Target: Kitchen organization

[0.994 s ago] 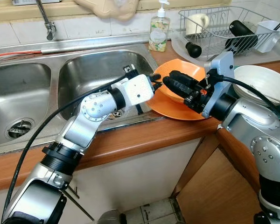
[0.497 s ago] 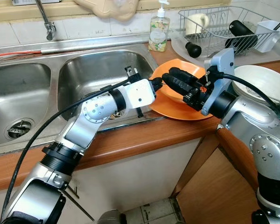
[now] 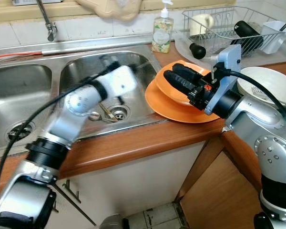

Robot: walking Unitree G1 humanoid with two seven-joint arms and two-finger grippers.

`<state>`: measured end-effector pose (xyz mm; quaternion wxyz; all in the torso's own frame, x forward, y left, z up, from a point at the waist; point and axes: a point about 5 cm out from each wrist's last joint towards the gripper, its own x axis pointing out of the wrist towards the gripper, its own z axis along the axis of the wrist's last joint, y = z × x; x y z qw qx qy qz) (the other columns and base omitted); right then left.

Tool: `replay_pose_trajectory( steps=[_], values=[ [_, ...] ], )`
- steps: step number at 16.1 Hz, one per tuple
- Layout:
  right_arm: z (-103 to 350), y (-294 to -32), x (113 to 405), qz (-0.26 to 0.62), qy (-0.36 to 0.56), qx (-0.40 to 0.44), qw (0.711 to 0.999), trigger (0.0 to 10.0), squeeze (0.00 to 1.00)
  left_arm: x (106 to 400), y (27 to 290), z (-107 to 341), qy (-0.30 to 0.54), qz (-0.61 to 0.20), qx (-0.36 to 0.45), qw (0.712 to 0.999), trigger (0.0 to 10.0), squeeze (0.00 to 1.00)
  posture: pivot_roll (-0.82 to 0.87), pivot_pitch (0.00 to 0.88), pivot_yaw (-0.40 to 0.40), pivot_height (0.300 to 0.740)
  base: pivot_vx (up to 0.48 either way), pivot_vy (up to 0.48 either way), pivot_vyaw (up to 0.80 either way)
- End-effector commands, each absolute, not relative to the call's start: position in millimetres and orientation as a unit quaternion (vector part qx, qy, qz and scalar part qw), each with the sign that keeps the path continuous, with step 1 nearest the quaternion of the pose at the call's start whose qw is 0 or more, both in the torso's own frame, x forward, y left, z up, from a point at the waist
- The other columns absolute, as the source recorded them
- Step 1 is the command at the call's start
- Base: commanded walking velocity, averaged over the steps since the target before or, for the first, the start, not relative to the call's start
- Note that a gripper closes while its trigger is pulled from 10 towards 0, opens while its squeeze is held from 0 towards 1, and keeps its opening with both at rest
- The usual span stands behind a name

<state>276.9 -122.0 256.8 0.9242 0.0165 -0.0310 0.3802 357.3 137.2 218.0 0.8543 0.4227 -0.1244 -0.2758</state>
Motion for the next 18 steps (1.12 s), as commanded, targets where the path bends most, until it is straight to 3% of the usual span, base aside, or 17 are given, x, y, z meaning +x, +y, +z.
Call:
replay_pose_trajectory(
  steps=[1, 3, 4, 5, 6, 8, 11, 12, 13, 14, 18],
  values=[
    [255, -121, 272, 0.385, -0.030, 0.002, 0.922, 10.0, 0.00, 366, 151, 222, -0.105, -0.241, 0.435, 0.861, 0.0, 0.00, -0.02, 0.000, 0.026, 0.716, 0.000, 0.000, 0.00],
    [249, -117, 269, 0.397, -0.020, -0.007, 0.917, 10.0, 0.00, 376, 164, 208, -0.047, -0.220, 0.430, 0.874, 0.0, 0.00, -0.01, 0.000, 0.031, 0.716, 0.000, 0.000, 0.00],
    [243, -115, 267, 0.406, -0.010, -0.013, 0.914, 10.0, 0.00, 382, 169, 195, 0.003, -0.218, 0.430, 0.876, 3.5, 0.00, 0.00, 0.000, 0.032, 0.716, 0.000, 0.000, 0.00],
    [242, -114, 267, 0.407, -0.008, -0.015, 0.913, 10.0, 0.00, 384, 170, 193, 0.012, -0.215, 0.427, 0.878, 4.5, 0.00, 0.00, 0.000, 0.034, 0.716, 0.000, 0.000, 0.00],
    [240, -113, 269, 0.405, -0.003, -0.022, 0.914, 10.0, 0.00, 388, 170, 188, 0.031, -0.215, 0.431, 0.876, 10.0, 0.00, -0.02, 0.000, 0.040, 0.716, 0.000, 0.000, 0.00],
    [239, -113, 269, 0.401, 0.001, -0.027, 0.916, 10.0, 0.00, 392, 168, 175, 0.070, -0.223, 0.408, 0.882, 10.0, 0.00, -0.04, 0.000, 0.049, 0.716, 0.000, 0.000, 0.00],
    [231, -116, 260, 0.400, 0.015, -0.033, 0.916, 10.0, 0.00, 392, 162, 148, 0.143, -0.243, 0.405, 0.869, 10.0, 0.00, -0.05, 0.000, 0.058, 0.716, 0.000, 0.000, 0.00],
    [230, -115, 259, 0.400, 0.018, -0.033, 0.916, 10.0, 0.00, 391, 161, 143, 0.158, -0.245, 0.400, 0.869, 10.0, 0.78, -0.05, 0.000, 0.059, 0.716, 0.000, 0.000, 0.00],
    [228, -114, 259, 0.399, 0.019, -0.037, 0.916, 10.0, 0.00, 390, 162, 139, 0.176, -0.245, 0.395, 0.868, 10.0, 0.93, -0.06, 0.000, 0.064, 0.716, 0.000, 0.000, 0.00],
    [229, -113, 260, 0.397, 0.019, -0.039, 0.917, 10.0, 0.00, 389, 163, 136, 0.185, -0.246, 0.391, 0.867, 10.0, 1.00, -0.06, 0.000, 0.064, 0.716, 0.000, 0.000, 0.00],
    [232, -118, 261, 0.388, 0.015, -0.033, 0.921, 10.0, 0.00, 389, 166, 132, 0.198, -0.244, 0.378, 0.871, 10.0, 1.00, -0.05, 0.000, 0.045, 0.716, 0.000, 0.000, 0.00]
  ],
)
